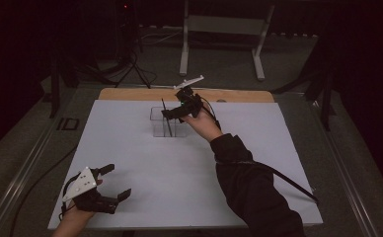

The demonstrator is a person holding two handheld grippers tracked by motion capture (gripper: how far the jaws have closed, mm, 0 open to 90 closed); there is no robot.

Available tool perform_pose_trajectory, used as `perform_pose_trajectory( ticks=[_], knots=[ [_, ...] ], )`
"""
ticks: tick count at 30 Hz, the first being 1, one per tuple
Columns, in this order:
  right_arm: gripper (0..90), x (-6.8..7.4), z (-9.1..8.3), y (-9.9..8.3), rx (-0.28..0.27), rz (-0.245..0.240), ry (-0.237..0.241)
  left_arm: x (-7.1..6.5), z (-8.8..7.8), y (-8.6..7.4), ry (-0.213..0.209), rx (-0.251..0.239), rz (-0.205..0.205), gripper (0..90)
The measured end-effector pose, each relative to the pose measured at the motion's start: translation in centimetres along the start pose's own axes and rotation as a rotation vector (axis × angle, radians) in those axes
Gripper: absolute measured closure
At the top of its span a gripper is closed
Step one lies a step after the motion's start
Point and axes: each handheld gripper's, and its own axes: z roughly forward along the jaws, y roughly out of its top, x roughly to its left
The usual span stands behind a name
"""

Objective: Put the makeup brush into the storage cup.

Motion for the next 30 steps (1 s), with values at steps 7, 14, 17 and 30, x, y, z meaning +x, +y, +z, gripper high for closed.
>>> perform_pose_trajectory(
  ticks=[7, 14, 17, 30],
  knots=[
    [14.8, -0.6, -1.5, -0.5, -0.006, -0.059, -0.019, 0.0, 0.1, 0.0, 0.000, 0.002, -0.003, 1.1],
    [17.8, -1.1, -2.4, -1.2, 0.001, -0.077, 0.023, 0.0, 0.0, 0.0, 0.004, 0.002, 0.000, 1.2],
    [17.6, -1.2, -2.8, -1.7, -0.021, -0.080, 0.029, -0.1, 0.0, 0.0, 0.005, 0.000, -0.005, 1.1],
    [14.4, -1.8, -5.8, -4.2, -0.075, -0.120, 0.046, -0.1, 0.1, 0.0, 0.005, 0.003, -0.007, 1.1]
  ],
)
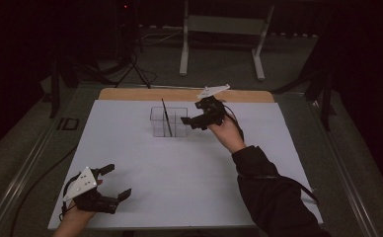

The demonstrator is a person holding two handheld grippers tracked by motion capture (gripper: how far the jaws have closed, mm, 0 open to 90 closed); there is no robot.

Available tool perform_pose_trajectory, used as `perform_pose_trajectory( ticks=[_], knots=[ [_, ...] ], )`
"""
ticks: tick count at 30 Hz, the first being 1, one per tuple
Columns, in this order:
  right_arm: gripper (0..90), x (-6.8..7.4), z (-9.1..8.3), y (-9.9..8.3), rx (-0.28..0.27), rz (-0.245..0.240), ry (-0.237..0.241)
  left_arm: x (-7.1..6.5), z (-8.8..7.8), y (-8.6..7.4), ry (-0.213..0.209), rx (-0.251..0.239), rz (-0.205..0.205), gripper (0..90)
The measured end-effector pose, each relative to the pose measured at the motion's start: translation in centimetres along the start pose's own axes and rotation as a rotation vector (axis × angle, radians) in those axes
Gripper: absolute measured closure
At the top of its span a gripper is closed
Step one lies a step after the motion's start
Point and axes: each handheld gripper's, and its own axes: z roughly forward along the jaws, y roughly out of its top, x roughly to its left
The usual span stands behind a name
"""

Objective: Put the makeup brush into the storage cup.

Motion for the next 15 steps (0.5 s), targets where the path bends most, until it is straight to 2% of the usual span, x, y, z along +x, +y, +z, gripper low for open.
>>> perform_pose_trajectory(
  ticks=[1, 6, 9, 12, 15],
  knots=[
    [14.4, 0.0, -0.4, -0.5, 0.001, -0.018, -0.022, 0.0, 0.0, 0.0, 0.000, 0.003, 0.002, 1.2],
    [14.4, -0.3, -1.3, -1.7, -0.005, -0.012, -0.020, 0.0, 0.0, 0.0, -0.001, 0.000, 0.001, 1.2],
    [14.5, -0.7, -2.6, -3.0, -0.029, 0.009, -0.011, 0.0, 0.0, 0.0, 0.000, 0.000, 0.000, 1.2],
    [14.5, -0.7, -3.2, -3.6, -0.026, -0.003, -0.028, 0.0, 0.0, 0.0, -0.002, 0.001, -0.001, 1.1],
    [14.3, -0.8, -4.4, -5.2, -0.031, -0.006, -0.036, 0.0, 0.1, 0.0, -0.003, 0.004, 0.003, 1.1]
  ],
)
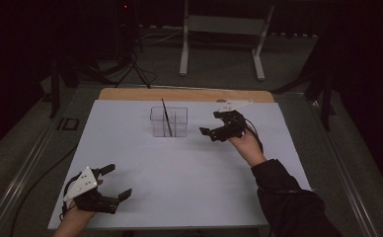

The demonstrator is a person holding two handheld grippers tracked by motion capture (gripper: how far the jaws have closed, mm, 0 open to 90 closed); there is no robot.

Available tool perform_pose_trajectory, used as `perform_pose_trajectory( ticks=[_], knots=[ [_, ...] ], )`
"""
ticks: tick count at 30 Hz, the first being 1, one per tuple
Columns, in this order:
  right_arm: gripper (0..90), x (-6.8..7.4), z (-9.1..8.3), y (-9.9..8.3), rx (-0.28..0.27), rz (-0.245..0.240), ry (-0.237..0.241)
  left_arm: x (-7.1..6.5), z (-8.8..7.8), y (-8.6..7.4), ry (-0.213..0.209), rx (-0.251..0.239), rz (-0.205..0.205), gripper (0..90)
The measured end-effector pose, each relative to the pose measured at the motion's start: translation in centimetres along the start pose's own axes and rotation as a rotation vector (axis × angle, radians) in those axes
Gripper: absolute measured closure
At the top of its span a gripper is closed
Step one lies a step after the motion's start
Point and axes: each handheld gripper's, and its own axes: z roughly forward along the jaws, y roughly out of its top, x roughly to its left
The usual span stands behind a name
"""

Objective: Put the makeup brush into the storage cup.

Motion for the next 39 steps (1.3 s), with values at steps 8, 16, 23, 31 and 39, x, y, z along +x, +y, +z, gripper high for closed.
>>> perform_pose_trajectory(
  ticks=[8, 16, 23, 31, 39],
  knots=[
    [14.2, 0.0, -2.1, -3.4, -0.030, 0.008, 0.033, 0.0, 0.1, 0.0, -0.003, 0.000, -0.002, 1.2],
    [13.8, -0.3, -2.9, -7.6, -0.029, 0.017, 0.116, 0.0, 0.1, 0.0, -0.008, 0.002, -0.003, 1.1],
    [13.8, -0.1, -4.1, -9.8, -0.072, 0.050, 0.159, 0.0, 0.2, 0.0, -0.011, 0.001, 0.000, 1.1],
    [13.8, 0.7, -5.0, -12.9, -0.012, 0.052, 0.192, 0.0, 0.5, -0.2, -0.032, 0.009, -0.004, 1.2],
    [13.5, 2.3, -6.2, -15.3, 0.013, 0.036, 0.199, 0.0, 0.5, -0.2, -0.043, 0.006, -0.006, 1.1]
  ],
)
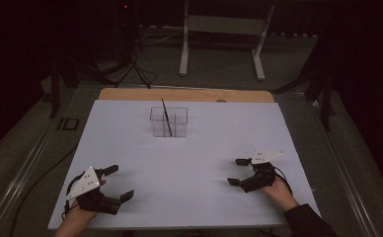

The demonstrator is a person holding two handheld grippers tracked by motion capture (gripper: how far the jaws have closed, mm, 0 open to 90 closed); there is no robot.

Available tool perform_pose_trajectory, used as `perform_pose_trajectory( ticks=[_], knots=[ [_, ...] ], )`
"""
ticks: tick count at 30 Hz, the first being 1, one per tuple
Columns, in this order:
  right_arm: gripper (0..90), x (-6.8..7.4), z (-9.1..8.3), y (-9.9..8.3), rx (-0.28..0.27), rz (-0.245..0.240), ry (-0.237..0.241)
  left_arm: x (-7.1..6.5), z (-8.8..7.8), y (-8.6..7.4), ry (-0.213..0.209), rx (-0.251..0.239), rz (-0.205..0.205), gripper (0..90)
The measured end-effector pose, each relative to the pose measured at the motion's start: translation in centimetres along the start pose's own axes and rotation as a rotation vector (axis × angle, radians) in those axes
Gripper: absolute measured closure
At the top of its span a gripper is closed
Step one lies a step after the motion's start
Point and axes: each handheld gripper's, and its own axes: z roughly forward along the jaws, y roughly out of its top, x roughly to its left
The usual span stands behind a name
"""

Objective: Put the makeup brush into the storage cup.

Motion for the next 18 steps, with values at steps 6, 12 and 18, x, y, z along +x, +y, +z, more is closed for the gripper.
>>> perform_pose_trajectory(
  ticks=[6, 12, 18],
  knots=[
    [13.5, 1.2, -1.2, -1.2, 0.007, -0.002, -0.015, 0.0, 0.1, 0.0, -0.001, 0.002, 0.001, 1.1],
    [13.6, 1.7, -2.3, -2.1, -0.019, 0.009, -0.045, 0.0, 0.3, 0.1, -0.005, 0.004, 0.001, 1.1],
    [13.6, 2.2, -3.7, -2.8, -0.040, 0.017, -0.078, 0.0, 0.3, 0.0, -0.008, 0.007, 0.002, 1.1]
  ],
)
